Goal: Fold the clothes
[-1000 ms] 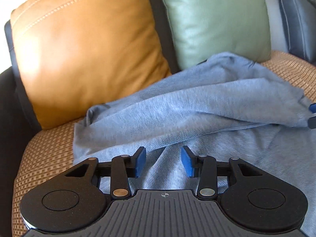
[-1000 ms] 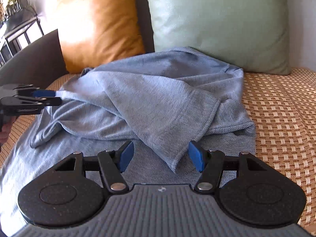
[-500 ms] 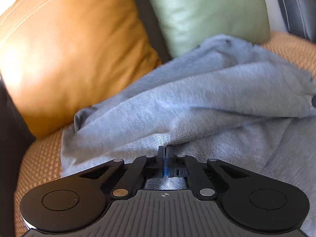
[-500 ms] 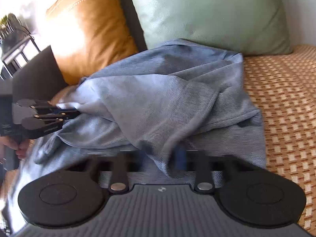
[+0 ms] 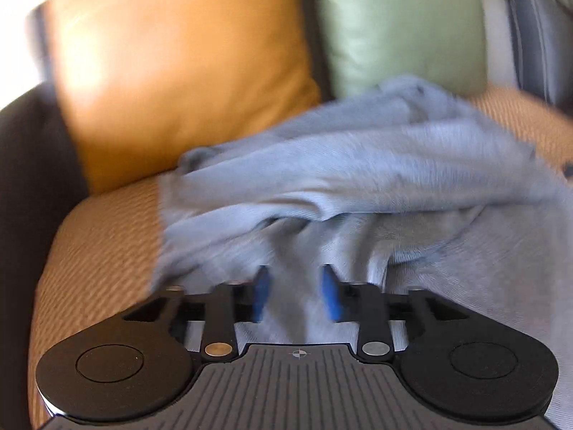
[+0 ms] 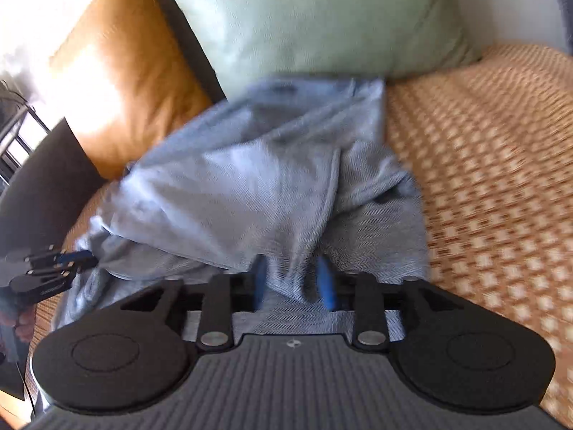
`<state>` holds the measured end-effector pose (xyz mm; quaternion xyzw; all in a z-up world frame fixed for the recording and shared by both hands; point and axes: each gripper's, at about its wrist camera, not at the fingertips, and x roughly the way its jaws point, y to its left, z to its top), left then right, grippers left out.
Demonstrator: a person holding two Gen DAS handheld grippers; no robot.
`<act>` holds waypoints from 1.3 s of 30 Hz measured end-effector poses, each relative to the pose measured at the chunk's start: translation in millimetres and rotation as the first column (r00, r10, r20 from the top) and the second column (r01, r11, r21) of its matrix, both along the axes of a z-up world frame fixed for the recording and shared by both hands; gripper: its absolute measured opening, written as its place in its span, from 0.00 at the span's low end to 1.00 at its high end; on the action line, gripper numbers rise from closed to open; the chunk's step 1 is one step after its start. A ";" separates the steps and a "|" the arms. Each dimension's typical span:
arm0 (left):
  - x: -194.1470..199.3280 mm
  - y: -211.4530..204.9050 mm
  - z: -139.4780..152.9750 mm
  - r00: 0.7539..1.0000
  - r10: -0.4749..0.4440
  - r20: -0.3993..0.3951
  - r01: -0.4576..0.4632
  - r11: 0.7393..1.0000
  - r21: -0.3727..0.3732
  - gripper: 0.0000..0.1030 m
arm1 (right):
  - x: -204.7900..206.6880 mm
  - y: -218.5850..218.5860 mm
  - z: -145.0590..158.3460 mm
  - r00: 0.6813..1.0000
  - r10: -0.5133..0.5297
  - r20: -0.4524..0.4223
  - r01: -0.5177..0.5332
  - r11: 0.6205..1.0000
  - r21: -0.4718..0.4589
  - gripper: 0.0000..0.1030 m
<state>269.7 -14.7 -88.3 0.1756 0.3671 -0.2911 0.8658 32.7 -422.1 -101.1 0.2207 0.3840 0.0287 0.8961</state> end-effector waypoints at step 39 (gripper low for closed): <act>-216.5 202.3 -28.4 0.905 0.241 -0.350 -0.334 0.912 -0.237 0.73 | -295.0 32.2 -35.9 0.987 -0.128 -0.093 0.142 0.978 0.153 0.34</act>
